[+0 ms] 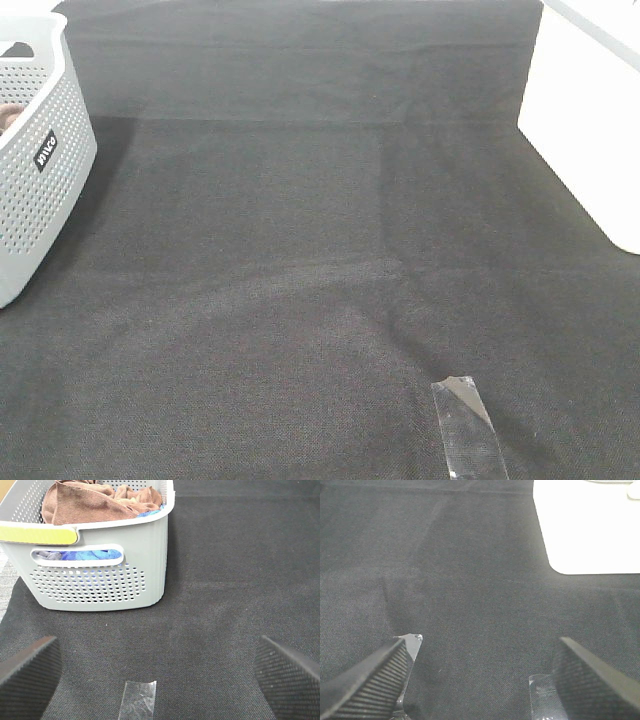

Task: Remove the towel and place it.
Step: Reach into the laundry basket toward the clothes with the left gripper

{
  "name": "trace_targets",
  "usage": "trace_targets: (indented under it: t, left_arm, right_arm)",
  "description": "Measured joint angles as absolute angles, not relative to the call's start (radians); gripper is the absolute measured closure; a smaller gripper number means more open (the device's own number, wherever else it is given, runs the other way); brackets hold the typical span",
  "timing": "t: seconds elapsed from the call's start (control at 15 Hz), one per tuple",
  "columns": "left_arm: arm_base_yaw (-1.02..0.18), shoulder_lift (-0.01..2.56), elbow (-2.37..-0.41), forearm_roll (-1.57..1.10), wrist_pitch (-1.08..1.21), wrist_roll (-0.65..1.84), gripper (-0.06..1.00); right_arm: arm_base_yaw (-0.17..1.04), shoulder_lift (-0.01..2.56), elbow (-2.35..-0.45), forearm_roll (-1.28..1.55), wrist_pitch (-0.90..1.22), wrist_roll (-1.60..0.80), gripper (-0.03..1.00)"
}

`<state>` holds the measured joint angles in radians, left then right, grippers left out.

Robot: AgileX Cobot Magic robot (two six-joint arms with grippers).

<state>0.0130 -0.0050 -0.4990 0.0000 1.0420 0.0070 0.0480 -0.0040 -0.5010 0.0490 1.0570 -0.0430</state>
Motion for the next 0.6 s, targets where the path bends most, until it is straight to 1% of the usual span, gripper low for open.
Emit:
trace_targets:
  t: [0.6]
  left_arm:
    - [0.013, -0.005, -0.499, 0.0, 1.042, 0.0, -0.05]
  right_arm:
    - [0.048, -0.004, -0.501, 0.049, 1.057, -0.043, 0.21]
